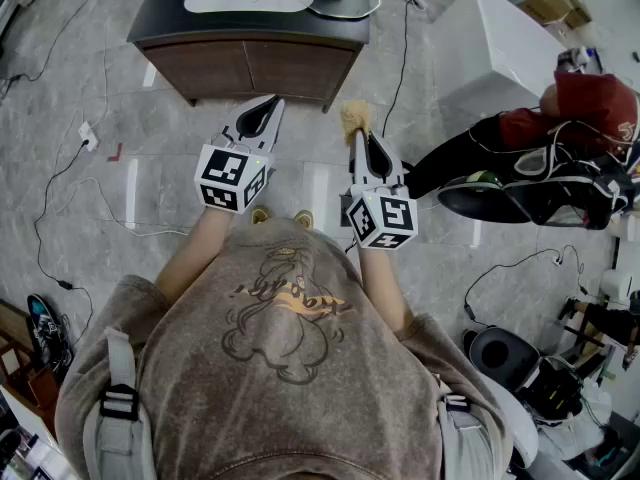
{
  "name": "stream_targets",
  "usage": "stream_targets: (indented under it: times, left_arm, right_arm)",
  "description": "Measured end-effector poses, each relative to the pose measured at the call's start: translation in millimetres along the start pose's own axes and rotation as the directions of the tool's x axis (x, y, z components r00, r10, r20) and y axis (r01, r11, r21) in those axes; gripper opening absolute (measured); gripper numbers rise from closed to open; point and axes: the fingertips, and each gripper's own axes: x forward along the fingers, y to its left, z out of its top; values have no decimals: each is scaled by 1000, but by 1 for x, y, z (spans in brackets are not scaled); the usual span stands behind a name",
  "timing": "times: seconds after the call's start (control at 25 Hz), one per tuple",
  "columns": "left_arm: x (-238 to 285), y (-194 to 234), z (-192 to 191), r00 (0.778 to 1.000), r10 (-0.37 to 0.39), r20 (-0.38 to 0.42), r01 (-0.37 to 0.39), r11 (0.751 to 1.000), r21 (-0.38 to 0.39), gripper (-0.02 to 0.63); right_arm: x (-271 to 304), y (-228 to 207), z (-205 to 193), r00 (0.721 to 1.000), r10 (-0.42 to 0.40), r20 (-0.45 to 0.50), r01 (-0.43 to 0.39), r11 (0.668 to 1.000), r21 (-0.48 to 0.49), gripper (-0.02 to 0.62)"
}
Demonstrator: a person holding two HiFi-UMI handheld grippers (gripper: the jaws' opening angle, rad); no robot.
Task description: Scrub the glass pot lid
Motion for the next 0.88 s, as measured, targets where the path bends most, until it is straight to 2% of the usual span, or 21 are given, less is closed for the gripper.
stream_targets:
  times: [0.24, 0.56, 0.88]
  left_arm:
    - [4, -4, -7, 1000, 4, -9, -4, 1000, 7, 17]
    - [20, 0, -30, 999, 38, -19, -38, 999, 5, 17]
    - [15, -6, -29, 997, 76, -4, -76, 997, 1, 17]
  right_arm:
    - [0, -6, -7, 1000, 7, -1, -7, 1000, 2, 38]
    - [14, -23, -29, 998, 55, 7, -55, 998, 23, 38]
    - [-1, -38, -38, 999, 51, -13, -51, 998, 41, 38]
